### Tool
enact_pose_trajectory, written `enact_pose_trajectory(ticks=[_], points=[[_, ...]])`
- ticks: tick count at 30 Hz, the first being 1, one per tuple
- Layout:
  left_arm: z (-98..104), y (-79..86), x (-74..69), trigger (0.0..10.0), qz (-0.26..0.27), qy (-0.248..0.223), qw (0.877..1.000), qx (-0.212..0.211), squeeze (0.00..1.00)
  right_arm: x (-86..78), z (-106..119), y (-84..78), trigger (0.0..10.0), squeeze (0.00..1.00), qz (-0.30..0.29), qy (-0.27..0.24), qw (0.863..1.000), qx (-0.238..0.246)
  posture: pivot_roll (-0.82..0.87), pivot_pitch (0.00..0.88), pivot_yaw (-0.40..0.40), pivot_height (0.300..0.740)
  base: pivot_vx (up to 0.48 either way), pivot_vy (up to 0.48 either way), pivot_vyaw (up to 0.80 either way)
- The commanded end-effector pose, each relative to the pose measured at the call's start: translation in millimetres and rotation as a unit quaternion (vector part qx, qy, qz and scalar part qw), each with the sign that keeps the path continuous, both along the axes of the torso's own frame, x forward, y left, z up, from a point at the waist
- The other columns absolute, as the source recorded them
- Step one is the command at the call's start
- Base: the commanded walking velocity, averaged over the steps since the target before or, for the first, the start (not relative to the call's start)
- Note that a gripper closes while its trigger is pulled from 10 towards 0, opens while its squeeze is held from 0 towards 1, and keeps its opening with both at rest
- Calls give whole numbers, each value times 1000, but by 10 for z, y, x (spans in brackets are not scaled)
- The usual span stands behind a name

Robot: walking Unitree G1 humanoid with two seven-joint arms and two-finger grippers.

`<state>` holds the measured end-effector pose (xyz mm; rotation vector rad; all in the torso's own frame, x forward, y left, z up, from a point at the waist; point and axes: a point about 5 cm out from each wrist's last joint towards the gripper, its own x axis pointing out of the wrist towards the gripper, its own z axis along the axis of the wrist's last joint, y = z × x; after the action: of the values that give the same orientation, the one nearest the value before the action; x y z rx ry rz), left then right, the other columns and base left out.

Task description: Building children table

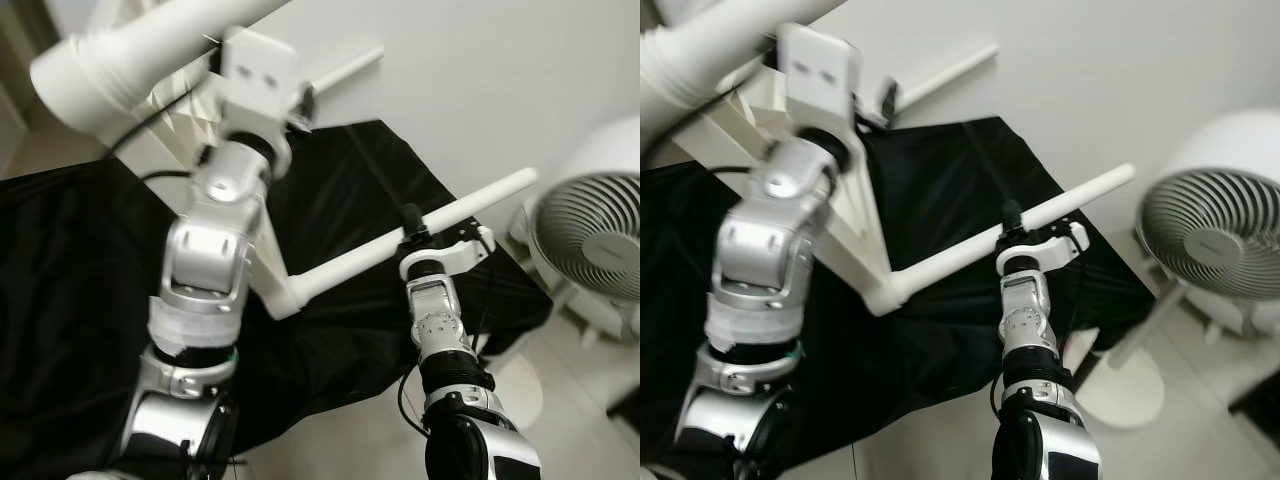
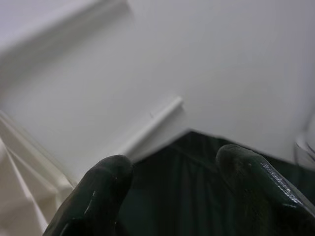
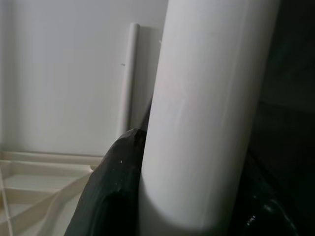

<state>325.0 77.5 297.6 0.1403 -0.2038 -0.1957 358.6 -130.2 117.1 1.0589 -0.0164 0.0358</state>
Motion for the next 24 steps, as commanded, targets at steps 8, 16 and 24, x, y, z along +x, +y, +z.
enact_pose_trajectory(ticks=[8,16,24], points=[[-328,-97,-171,10000,-49,57,997,2,0,-265,-620,479,10000,0,141,142,977,-75,154,158,21,740,0,0,0],[-555,-73,-294,10000,-80,64,993,66,0,-238,-582,462,10000,0,155,128,976,-83,159,160,4,740,0,0,0],[-1007,-77,-504,10000,-152,86,964,202,0,-217,-545,464,10000,0,161,118,977,-76,175,163,-14,740,0,0,0]])
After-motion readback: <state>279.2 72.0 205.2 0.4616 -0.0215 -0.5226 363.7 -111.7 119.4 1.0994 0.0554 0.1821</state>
